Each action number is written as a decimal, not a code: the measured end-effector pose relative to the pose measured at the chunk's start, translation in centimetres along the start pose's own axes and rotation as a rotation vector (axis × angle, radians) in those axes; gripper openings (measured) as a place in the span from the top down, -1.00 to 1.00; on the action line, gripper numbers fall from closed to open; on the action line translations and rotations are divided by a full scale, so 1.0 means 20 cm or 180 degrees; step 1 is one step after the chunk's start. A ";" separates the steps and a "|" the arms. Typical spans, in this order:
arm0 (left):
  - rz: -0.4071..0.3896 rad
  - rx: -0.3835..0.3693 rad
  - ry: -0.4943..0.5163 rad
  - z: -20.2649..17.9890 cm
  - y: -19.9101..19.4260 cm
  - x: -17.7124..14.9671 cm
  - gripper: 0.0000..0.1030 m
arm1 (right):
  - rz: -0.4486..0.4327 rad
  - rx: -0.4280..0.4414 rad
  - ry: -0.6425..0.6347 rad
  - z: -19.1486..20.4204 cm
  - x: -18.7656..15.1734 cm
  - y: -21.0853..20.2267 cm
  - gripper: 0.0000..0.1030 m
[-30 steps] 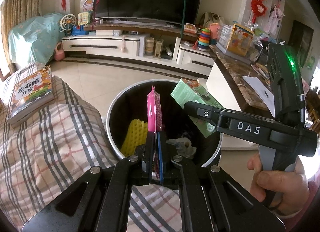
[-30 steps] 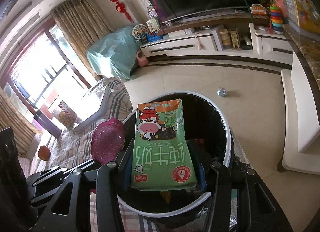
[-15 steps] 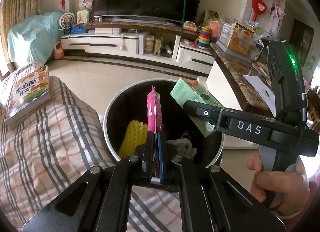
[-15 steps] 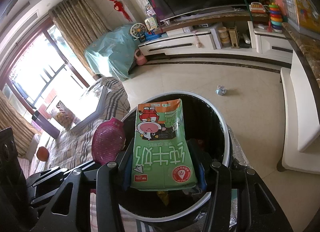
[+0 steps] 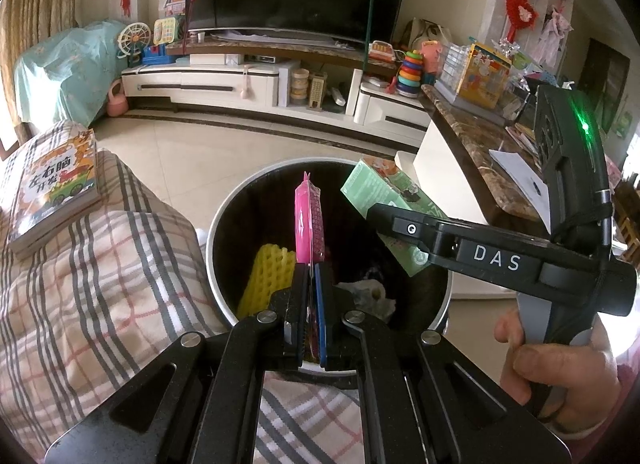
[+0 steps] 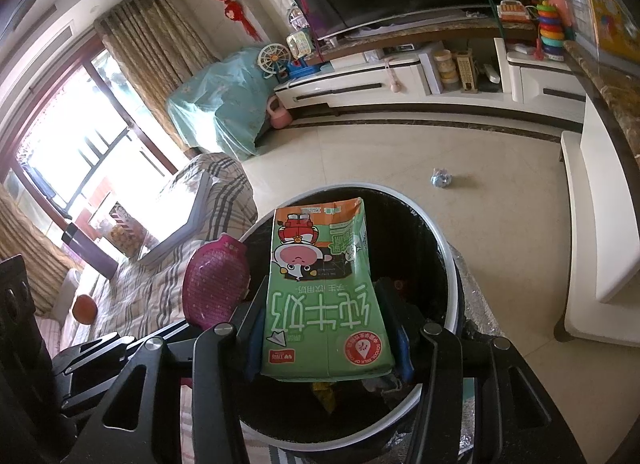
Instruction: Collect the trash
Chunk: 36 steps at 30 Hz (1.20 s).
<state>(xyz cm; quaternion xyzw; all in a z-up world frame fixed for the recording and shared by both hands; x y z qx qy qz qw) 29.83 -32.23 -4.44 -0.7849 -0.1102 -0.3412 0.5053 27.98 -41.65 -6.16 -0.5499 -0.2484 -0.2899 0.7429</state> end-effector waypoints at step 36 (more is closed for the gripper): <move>-0.0476 0.0149 -0.0696 0.27 -0.54 -0.36 -0.59 | -0.0502 -0.0085 -0.0020 0.29 -0.29 -0.44 -0.78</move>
Point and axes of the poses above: each gripper's, at about its wrist camera, not at the fingertips, and y roughly the way its jaws point, z to its left, x to its top, the point moved 7 cm from there along y, roughly the way its jaws point, and after that the axes turned 11 degrees about -y, right-handed, at the moved point
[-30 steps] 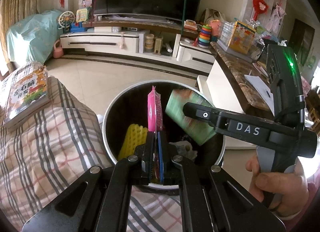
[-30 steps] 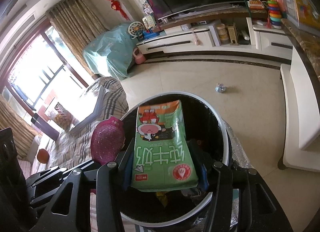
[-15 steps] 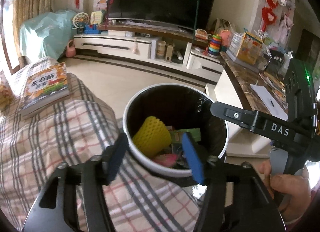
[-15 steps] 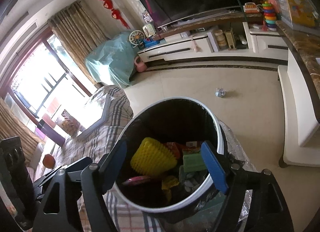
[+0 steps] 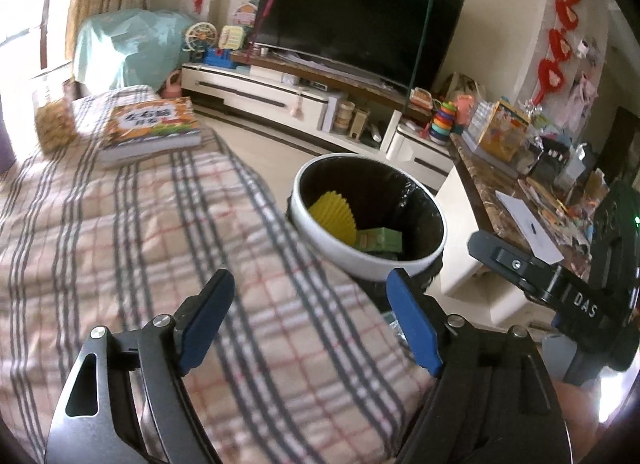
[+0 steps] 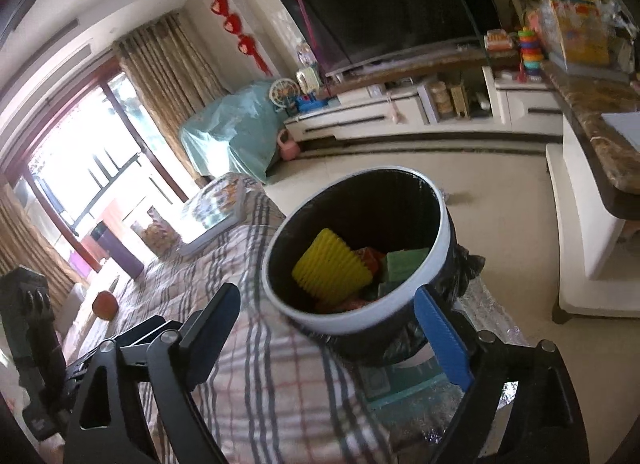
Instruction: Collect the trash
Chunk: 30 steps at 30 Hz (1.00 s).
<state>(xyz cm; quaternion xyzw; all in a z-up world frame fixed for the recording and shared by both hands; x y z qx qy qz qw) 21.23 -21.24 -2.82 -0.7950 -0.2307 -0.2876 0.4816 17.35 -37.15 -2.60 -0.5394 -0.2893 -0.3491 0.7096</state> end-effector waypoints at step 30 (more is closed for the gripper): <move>-0.1432 0.0603 0.0138 0.20 -0.63 -0.26 -1.00 | -0.1111 -0.0727 -0.0891 0.32 -0.20 -0.50 -1.00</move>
Point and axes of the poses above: each gripper's, at about its wrist camera, not at the fingertips, and y roughly the way its jaws point, z to its left, x to its top, the point moved 7 cm from there along y, roughly the way its jaws point, and after that the axes turned 11 degrees about -y, right-handed, at the moved point
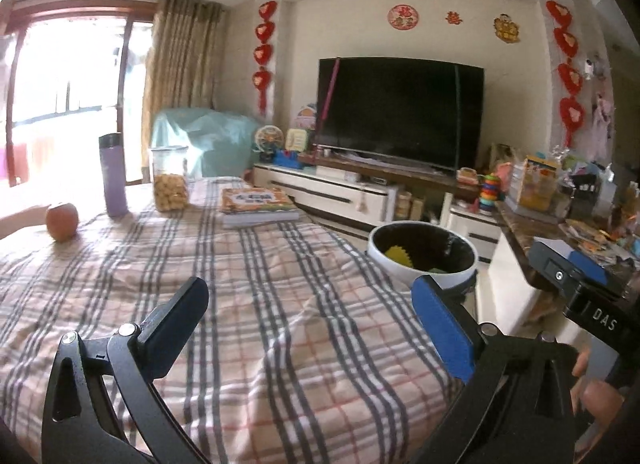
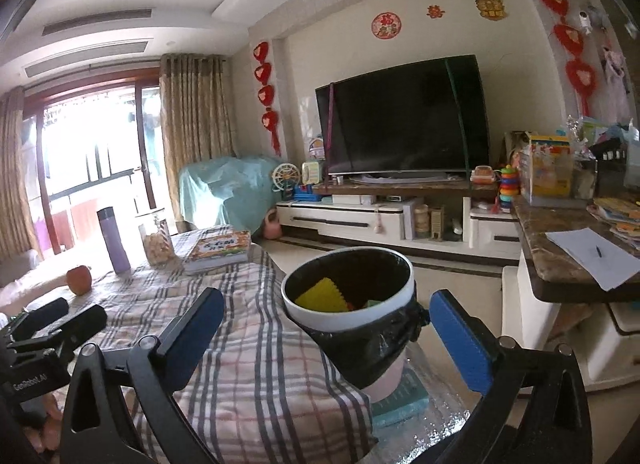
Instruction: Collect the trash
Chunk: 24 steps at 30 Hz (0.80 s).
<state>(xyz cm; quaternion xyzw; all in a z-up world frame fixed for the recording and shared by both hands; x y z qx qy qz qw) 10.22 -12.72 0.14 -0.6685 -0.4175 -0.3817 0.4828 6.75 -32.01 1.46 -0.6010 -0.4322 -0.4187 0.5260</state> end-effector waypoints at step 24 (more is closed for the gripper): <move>-0.0115 0.0229 0.0063 0.08 -0.06 -0.07 -1.00 | 0.0033 -0.0076 -0.0198 0.12 -0.11 -0.03 -1.00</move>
Point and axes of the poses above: each gripper's, at about its wrist camera, not at the fingertips, and y roughly the way its jaws point, z to its left, x to its top, the point moved 7 cm from there along y, roughly the way its jaws point, and after that the axes turned 11 degrees about -y, right-handed, at the moved point
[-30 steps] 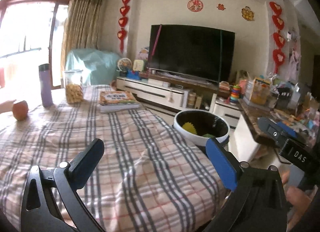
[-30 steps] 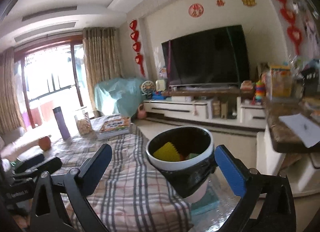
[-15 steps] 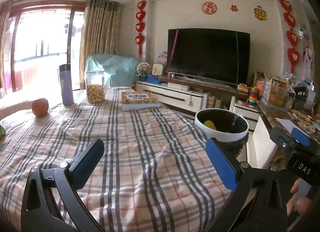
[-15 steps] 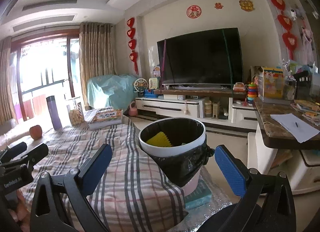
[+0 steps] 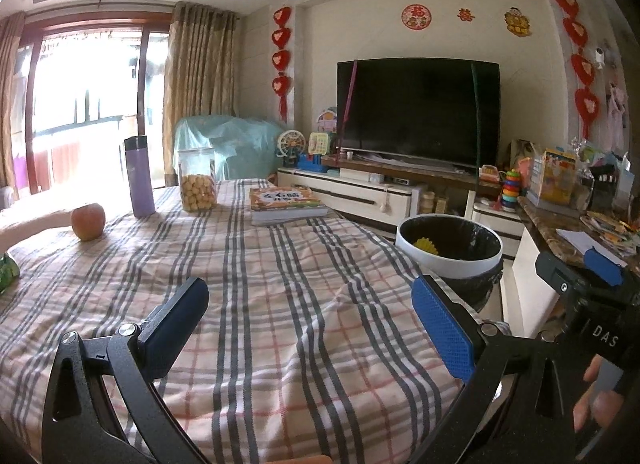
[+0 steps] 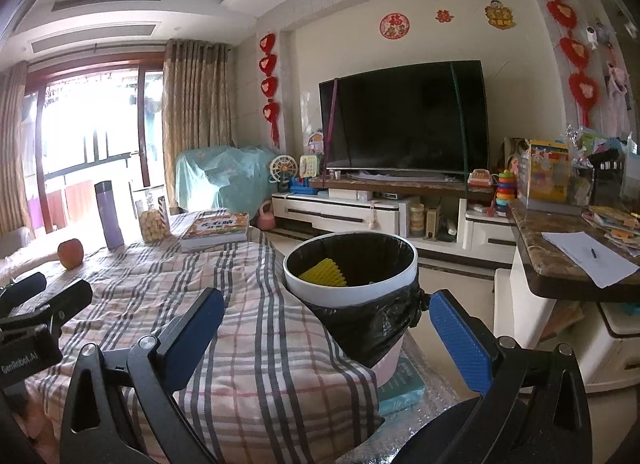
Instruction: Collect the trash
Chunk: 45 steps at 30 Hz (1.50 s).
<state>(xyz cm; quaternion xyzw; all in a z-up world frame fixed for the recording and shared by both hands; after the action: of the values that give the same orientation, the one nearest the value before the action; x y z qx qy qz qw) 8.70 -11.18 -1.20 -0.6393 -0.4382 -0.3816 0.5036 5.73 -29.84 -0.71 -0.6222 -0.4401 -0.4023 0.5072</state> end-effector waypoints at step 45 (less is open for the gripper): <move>0.0011 -0.0004 0.0044 0.00 -0.01 -0.01 -1.00 | -0.0034 0.0063 0.0038 0.05 0.01 -0.02 -1.00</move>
<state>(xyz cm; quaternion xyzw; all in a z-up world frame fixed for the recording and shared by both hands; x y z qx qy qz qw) 8.47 -11.15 -1.30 -0.6377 -0.4333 -0.3855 0.5069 5.44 -28.75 -0.50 -0.6124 -0.4443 -0.4043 0.5138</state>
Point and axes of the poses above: each gripper's, at about its wrist camera, not at the fingertips, and y roughly the way its jaws point, z to its left, x to its top, the point moved 7 cm from there along y, roughly the way its jaws point, and after that the axes turned 11 degrees about -y, right-handed, at the moved point
